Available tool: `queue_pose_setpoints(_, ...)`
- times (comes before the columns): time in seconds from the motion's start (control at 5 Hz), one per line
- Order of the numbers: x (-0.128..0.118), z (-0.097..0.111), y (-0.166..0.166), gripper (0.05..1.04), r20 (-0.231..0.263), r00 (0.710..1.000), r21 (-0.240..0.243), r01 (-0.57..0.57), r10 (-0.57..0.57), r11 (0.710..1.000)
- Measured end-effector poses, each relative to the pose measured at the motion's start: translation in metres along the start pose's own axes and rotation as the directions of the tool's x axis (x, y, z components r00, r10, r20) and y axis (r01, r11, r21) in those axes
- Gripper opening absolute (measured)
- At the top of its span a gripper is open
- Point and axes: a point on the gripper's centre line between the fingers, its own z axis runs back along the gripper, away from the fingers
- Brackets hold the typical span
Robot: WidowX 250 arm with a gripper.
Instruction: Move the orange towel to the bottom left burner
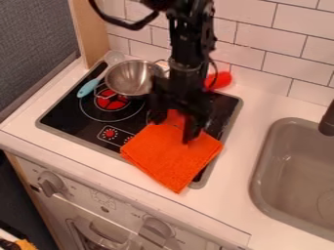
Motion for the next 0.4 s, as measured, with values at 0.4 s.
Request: queue_pose_setpoints(0.4, -0.0121, -0.0068, -0.0051, 1.001, -0.050, 0.998, 0.012, 0.031, -0.030, 0.999)
